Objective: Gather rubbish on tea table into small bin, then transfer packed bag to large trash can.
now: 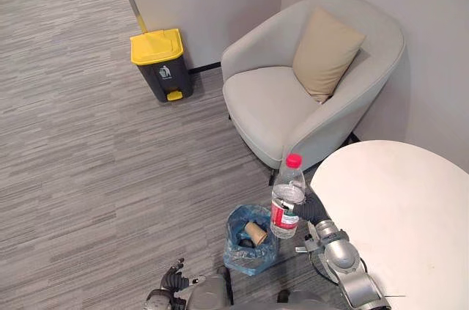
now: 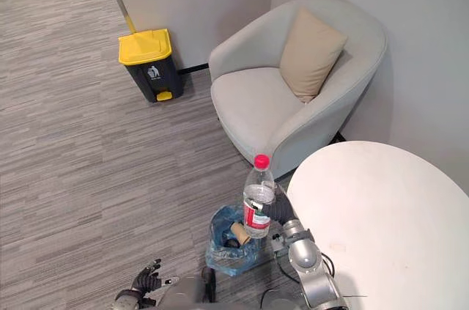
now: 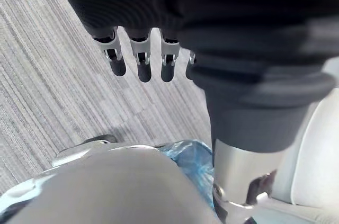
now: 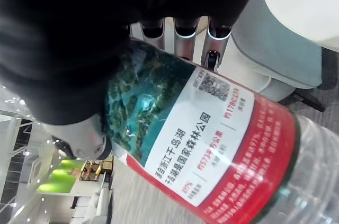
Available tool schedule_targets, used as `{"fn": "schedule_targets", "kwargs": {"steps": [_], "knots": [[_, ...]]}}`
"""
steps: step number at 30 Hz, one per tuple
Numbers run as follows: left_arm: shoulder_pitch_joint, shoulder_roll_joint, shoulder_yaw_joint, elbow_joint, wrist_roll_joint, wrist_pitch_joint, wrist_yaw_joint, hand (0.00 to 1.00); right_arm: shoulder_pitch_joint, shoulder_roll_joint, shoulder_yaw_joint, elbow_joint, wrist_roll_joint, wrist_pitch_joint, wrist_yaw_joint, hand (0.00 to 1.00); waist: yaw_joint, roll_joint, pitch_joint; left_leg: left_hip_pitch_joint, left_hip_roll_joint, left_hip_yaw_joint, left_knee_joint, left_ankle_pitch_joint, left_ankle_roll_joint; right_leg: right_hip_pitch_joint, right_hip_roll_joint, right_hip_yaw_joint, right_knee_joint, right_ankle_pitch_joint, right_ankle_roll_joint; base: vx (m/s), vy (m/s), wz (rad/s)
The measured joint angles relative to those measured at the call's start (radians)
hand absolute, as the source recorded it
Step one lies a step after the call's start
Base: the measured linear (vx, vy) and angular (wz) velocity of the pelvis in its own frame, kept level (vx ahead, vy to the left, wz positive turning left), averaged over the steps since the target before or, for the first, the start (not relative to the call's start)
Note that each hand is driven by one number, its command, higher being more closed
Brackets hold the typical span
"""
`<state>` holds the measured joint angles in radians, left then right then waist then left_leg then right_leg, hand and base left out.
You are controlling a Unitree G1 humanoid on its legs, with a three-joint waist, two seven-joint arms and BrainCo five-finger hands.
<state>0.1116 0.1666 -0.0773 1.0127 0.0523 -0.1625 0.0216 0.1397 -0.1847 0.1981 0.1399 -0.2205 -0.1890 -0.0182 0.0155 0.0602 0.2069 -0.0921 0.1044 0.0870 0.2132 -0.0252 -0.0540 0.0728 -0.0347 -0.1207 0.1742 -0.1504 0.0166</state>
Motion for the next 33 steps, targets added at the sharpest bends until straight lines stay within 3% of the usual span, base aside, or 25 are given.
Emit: {"fn": "schedule_targets", "kwargs": {"steps": [5,8,12,15,17,25,28,33], "knots": [[-0.036,0.001,0.0,0.0,-0.002,-0.001,0.004,0.0,-0.122,-0.017,0.065,0.079,-0.028,0.001,-0.006,1.0,0.001,0.013,0.033,-0.098,0.007,-0.001,-0.001,0.031,0.0,-0.131,0.012,0.008,0.079,0.002,0.0,-0.12,0.001,-0.06],[-0.125,0.004,0.001,-0.002,-0.014,-0.002,0.022,0.0,-0.282,-0.032,0.125,0.107,-0.035,0.001,-0.028,1.0,0.009,0.021,0.108,-0.234,0.017,-0.004,0.08,0.04,0.007,-0.294,0.015,0.012,0.221,-0.022,-0.01,-0.21,0.006,-0.05],[-0.222,0.008,0.009,-0.027,-0.066,-0.011,0.049,0.0,-0.453,-0.058,0.192,0.153,-0.061,0.003,-0.052,1.0,0.032,0.021,0.198,-0.376,0.01,-0.015,0.146,0.043,0.007,-0.463,-0.009,-0.005,0.375,-0.069,-0.013,-0.25,-0.025,0.15],[-0.275,0.019,0.03,-0.04,-0.084,-0.011,0.059,0.0,-0.534,-0.062,0.215,0.158,-0.072,0.004,-0.075,1.0,0.059,0.016,0.222,-0.501,0.017,-0.027,0.211,0.044,0.007,-0.593,-0.02,-0.018,0.469,-0.088,-0.022,-0.19,-0.055,0.15],[-0.299,0.019,0.063,-0.056,-0.095,-0.011,0.072,0.0,-0.591,-0.058,0.228,0.184,-0.088,0.006,-0.088,1.0,0.059,0.011,0.227,-0.574,0.021,-0.029,0.246,0.044,0.007,-0.665,-0.024,-0.026,0.511,-0.097,-0.023,-0.11,-0.031,0.08],[-0.537,-0.008,0.258,-0.165,-0.156,-0.021,0.095,0.0,-0.847,-0.061,0.19,0.213,-0.125,0.033,-0.172,1.0,0.066,-0.016,0.322,-0.956,0.048,-0.032,0.464,0.034,0.024,-1.032,-0.06,-0.045,0.757,-0.141,-0.032,-0.09,-0.031,0.08],[-0.592,-0.017,0.271,-0.218,-0.161,-0.022,0.107,0.0,-0.925,-0.068,0.159,0.265,-0.136,0.046,-0.199,1.0,0.077,-0.02,0.334,-1.104,0.043,-0.036,0.536,0.033,0.025,-1.182,-0.08,-0.047,0.854,-0.164,-0.037,-0.1,-0.052,0.13],[-0.605,-0.021,0.266,-0.301,-0.2,-0.036,0.117,0.0,-0.981,-0.1,0.14,0.318,-0.143,0.068,-0.226,1.0,0.083,-0.023,0.34,-1.256,0.033,-0.06,0.633,0.03,0.029,-1.323,-0.107,-0.065,0.976,-0.203,-0.049,-0.06,-0.028,0.16]]}}
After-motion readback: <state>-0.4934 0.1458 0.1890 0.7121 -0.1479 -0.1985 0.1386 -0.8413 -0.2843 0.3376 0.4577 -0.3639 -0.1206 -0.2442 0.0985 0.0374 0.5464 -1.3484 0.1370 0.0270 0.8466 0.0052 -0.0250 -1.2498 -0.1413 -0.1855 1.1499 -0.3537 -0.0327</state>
